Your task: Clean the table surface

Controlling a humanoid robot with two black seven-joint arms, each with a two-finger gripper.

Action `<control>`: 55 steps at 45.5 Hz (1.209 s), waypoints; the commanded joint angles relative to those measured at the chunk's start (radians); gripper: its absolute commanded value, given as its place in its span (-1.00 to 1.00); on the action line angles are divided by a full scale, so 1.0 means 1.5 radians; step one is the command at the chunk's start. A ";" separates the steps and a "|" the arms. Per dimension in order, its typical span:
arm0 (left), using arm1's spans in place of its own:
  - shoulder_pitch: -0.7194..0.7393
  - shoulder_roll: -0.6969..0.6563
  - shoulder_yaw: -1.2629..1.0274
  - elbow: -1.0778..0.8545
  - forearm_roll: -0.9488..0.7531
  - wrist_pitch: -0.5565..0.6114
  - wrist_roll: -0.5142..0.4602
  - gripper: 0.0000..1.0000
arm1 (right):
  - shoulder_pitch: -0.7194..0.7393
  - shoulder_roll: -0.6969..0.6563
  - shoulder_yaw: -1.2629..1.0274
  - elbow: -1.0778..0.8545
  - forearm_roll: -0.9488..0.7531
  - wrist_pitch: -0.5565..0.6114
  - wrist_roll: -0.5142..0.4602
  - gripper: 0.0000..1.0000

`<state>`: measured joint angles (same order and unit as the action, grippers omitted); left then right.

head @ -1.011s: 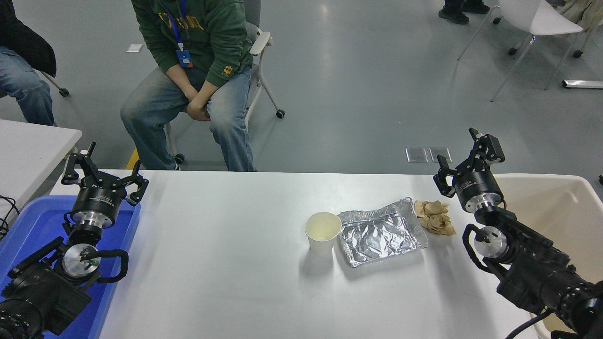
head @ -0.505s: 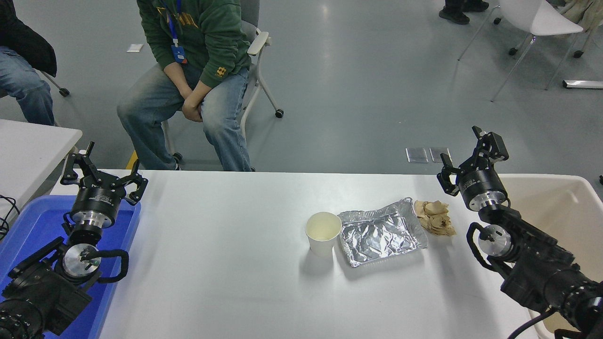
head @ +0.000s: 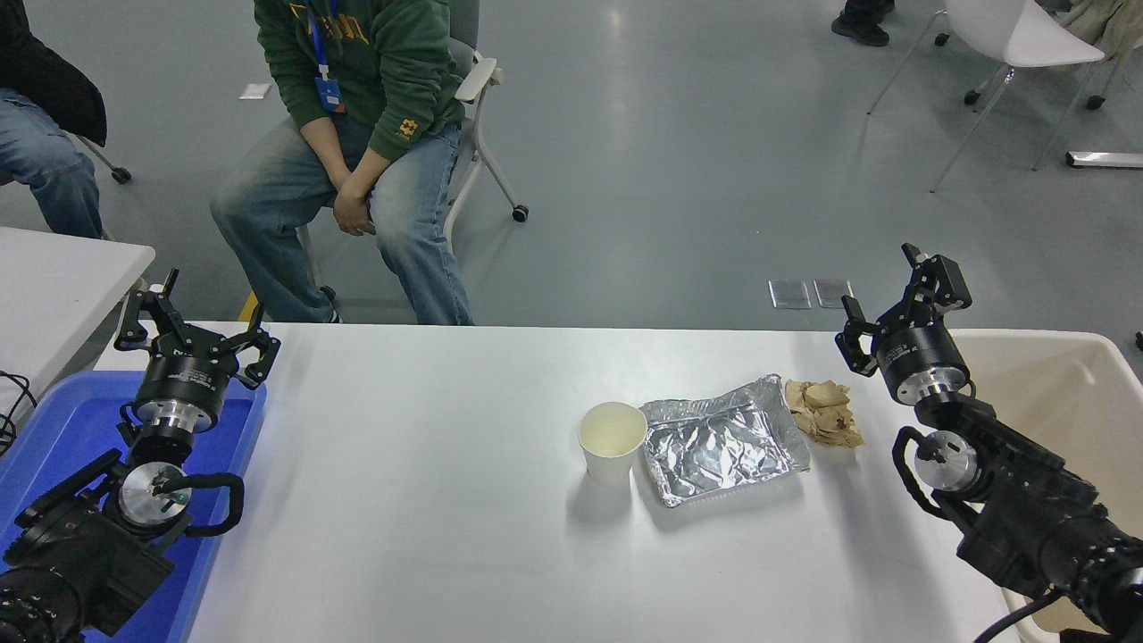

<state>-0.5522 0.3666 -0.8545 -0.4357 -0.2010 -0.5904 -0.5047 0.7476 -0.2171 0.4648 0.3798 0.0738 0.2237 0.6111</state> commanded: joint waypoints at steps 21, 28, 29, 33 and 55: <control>0.000 0.000 0.000 0.000 0.000 0.000 0.000 1.00 | 0.012 -0.022 -0.010 0.076 0.000 -0.011 -0.105 1.00; 0.000 0.000 0.000 0.000 0.000 0.001 0.000 1.00 | 0.012 -0.034 -0.017 0.089 -0.001 -0.019 -0.106 1.00; 0.000 0.000 0.000 0.000 0.000 0.001 0.000 1.00 | 0.012 -0.036 -0.018 0.092 -0.001 -0.019 -0.106 1.00; 0.000 0.000 0.000 0.000 0.000 0.001 0.000 1.00 | 0.012 -0.044 -0.023 0.114 -0.003 -0.031 -0.109 1.00; 0.000 0.000 0.000 0.000 -0.001 0.001 0.000 1.00 | 0.005 -0.154 -0.038 0.299 -0.023 -0.084 -0.181 1.00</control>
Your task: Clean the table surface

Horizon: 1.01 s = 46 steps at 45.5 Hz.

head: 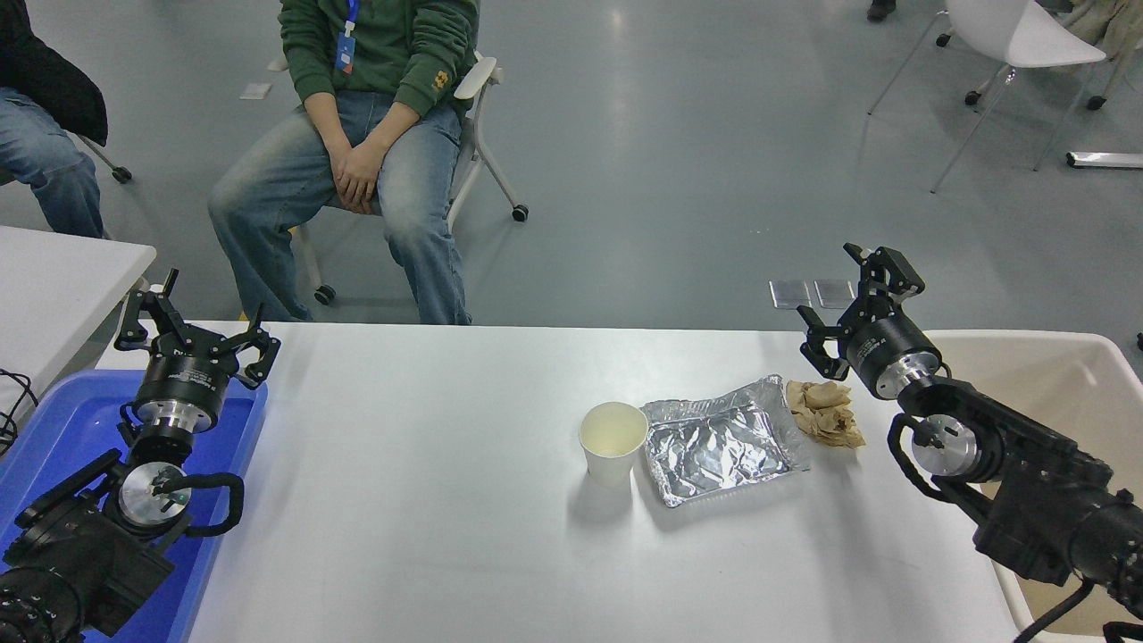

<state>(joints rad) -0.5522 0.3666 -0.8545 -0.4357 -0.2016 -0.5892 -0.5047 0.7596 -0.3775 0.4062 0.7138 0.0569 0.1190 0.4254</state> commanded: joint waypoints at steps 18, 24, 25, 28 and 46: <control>0.000 0.000 0.000 0.000 -0.001 0.000 0.000 1.00 | 0.006 -0.094 -0.012 0.195 -0.096 -0.028 -0.070 0.98; 0.000 0.000 0.000 0.000 0.000 -0.001 0.000 1.00 | 0.031 -0.103 -0.072 0.218 -0.174 -0.044 -0.073 0.99; 0.000 0.000 0.000 0.000 0.000 0.000 0.000 1.00 | 0.041 -0.107 -0.092 0.222 -0.181 -0.046 -0.073 0.99; 0.000 0.000 0.000 0.000 -0.001 0.000 0.000 1.00 | 0.073 -0.120 -0.149 0.230 -0.196 -0.051 -0.074 0.99; 0.000 0.000 0.000 0.000 -0.001 0.000 0.000 1.00 | 0.305 -0.180 -0.398 0.344 -0.224 -0.055 -0.093 0.99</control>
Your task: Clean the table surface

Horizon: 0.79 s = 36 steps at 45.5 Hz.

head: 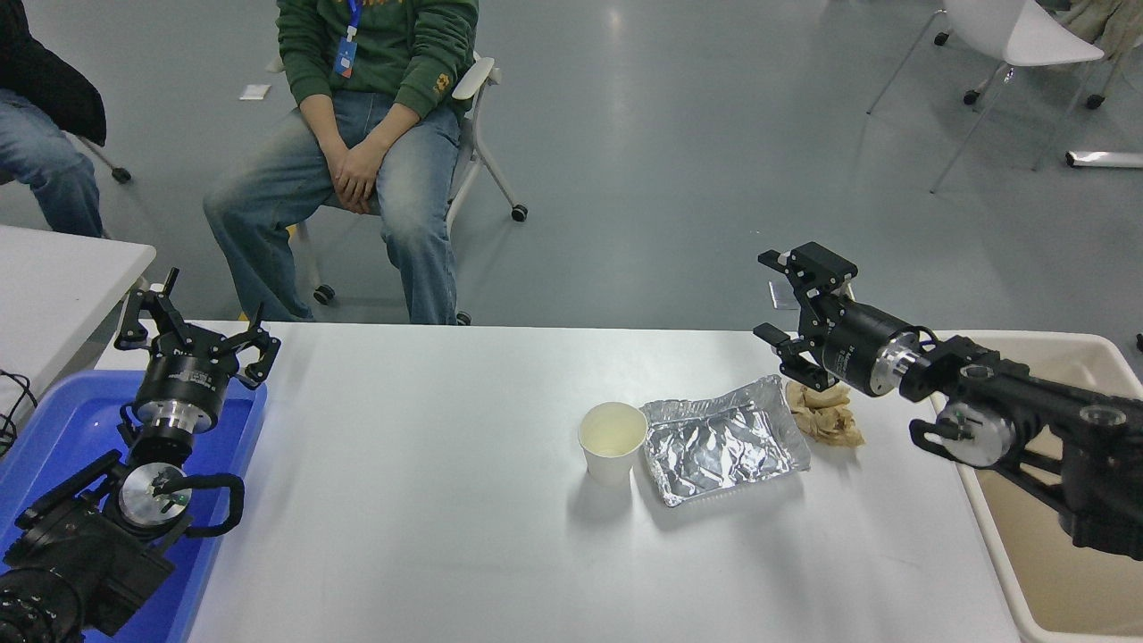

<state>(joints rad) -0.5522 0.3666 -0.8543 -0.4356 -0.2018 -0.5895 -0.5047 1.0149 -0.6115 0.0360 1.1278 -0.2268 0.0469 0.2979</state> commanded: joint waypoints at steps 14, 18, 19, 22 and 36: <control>0.000 0.000 0.000 0.000 0.000 0.000 0.000 1.00 | 0.314 0.053 -0.358 0.098 -0.189 -0.005 -0.012 0.98; 0.000 0.000 0.000 0.000 0.000 0.000 0.000 1.00 | 0.351 0.096 -0.408 0.097 -0.226 -0.003 -0.058 0.99; 0.000 0.000 0.000 0.000 0.000 0.000 0.000 1.00 | 0.360 0.107 -0.423 0.097 -0.227 -0.001 -0.082 0.99; 0.000 0.000 0.000 0.000 0.000 0.000 0.000 1.00 | 0.387 0.145 -0.464 0.096 -0.220 0.001 -0.179 0.99; 0.000 0.000 0.000 0.000 0.000 0.000 0.000 1.00 | 0.434 0.274 -0.504 0.093 -0.205 0.017 -0.287 0.98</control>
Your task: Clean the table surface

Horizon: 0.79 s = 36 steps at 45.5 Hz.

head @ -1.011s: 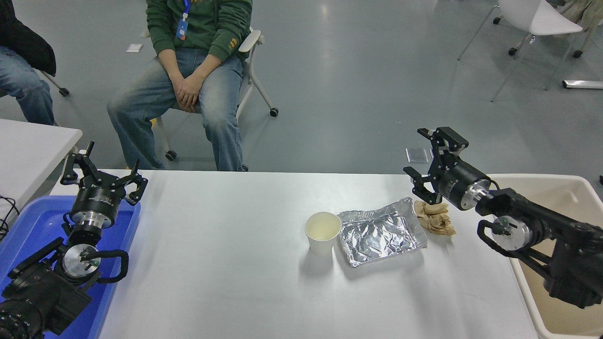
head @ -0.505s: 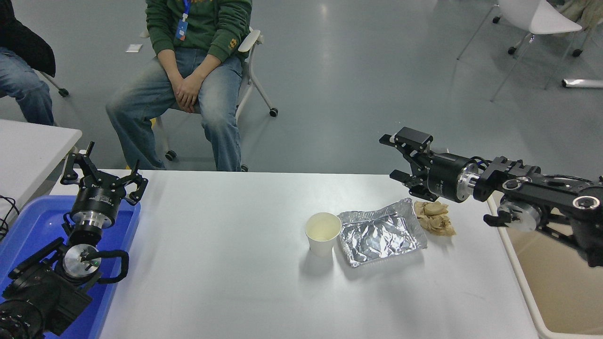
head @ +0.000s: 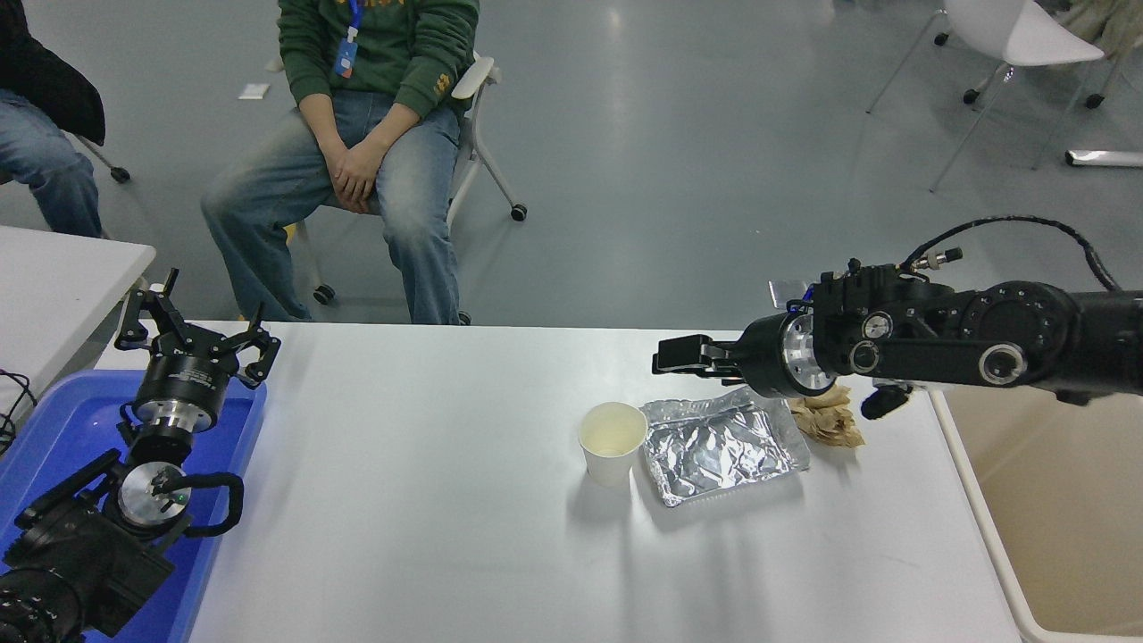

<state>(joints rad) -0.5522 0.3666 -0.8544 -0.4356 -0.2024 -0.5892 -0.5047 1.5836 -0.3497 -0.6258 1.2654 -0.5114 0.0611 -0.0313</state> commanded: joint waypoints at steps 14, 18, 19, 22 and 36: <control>0.000 0.000 0.000 0.000 0.000 0.000 0.000 1.00 | 0.035 0.183 -0.061 -0.037 -0.006 -0.006 -0.068 0.96; 0.000 0.000 0.000 0.000 0.000 -0.001 0.000 1.00 | 0.015 0.198 -0.055 -0.061 -0.004 -0.006 -0.068 0.96; 0.000 0.000 0.000 0.000 0.000 -0.001 0.000 1.00 | 0.010 0.202 -0.055 -0.067 -0.004 -0.006 -0.068 0.96; 0.000 0.000 0.000 0.000 0.001 0.000 0.000 1.00 | -0.009 0.209 -0.053 -0.081 -0.004 -0.005 -0.067 0.97; 0.000 0.000 0.000 0.000 0.001 -0.001 0.000 1.00 | -0.084 0.217 -0.020 -0.151 -0.005 -0.025 -0.067 0.97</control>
<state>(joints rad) -0.5522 0.3666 -0.8544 -0.4357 -0.2018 -0.5893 -0.5047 1.5284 -0.0450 -0.6783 1.1127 -0.5185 0.0432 -0.1301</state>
